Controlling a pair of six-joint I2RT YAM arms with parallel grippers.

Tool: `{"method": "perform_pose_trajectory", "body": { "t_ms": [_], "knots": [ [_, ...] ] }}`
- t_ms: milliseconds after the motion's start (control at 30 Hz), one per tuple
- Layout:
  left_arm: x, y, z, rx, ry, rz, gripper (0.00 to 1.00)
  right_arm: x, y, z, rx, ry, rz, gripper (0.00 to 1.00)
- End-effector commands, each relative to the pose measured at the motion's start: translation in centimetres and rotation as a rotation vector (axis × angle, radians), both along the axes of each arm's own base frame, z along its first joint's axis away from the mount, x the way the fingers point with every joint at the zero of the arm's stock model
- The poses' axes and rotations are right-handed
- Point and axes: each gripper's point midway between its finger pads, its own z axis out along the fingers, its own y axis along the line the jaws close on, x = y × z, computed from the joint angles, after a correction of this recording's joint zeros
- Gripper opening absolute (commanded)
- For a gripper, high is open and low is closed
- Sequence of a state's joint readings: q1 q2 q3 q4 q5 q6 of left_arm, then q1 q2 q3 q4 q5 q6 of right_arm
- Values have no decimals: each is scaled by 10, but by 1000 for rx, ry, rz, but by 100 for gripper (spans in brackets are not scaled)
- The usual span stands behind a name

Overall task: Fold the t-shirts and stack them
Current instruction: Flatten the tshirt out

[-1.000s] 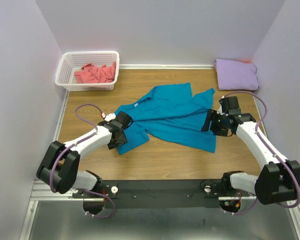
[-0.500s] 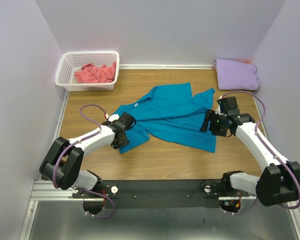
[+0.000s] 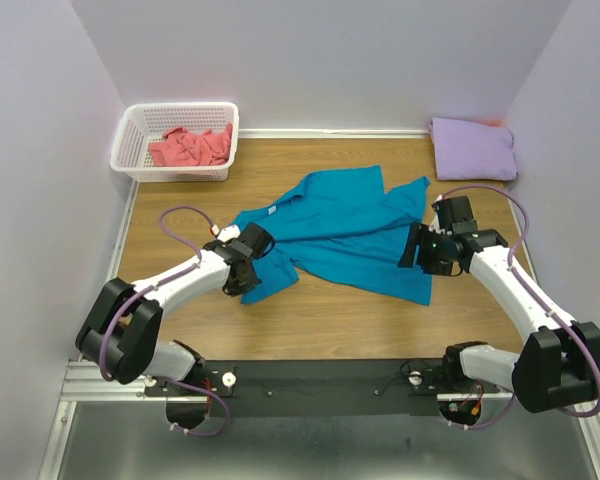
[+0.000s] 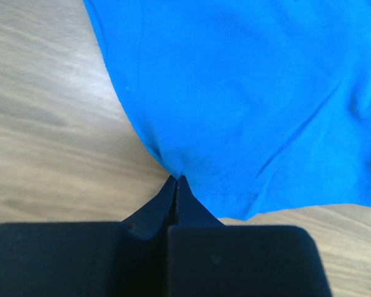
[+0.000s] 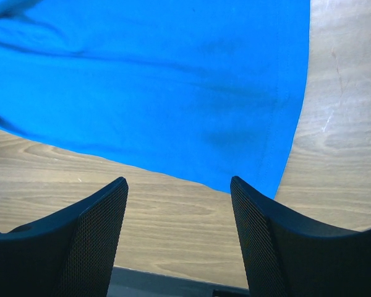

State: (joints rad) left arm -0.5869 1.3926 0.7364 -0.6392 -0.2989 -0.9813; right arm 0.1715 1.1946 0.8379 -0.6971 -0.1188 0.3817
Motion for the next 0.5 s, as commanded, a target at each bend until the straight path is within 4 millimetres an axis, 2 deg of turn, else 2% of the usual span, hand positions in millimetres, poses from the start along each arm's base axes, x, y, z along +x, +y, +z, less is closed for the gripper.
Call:
{"method": "perform_pose_trajectory", "body": {
  "t_ms": [0, 167, 333, 467],
  "knots": [
    [21, 2, 47, 24, -108, 30, 0, -14, -4, -12, -22, 33, -11, 75],
    [34, 3, 81, 40, -185, -26, 0, -20, -12, -23, -62, 73, -57, 70],
    [35, 6, 97, 8, -232, -74, 0, -29, -31, -46, -154, 155, -161, 67],
    [32, 9, 110, -11, -274, -122, 0, -31, -38, -54, -176, 185, -267, 67]
  ]
}}
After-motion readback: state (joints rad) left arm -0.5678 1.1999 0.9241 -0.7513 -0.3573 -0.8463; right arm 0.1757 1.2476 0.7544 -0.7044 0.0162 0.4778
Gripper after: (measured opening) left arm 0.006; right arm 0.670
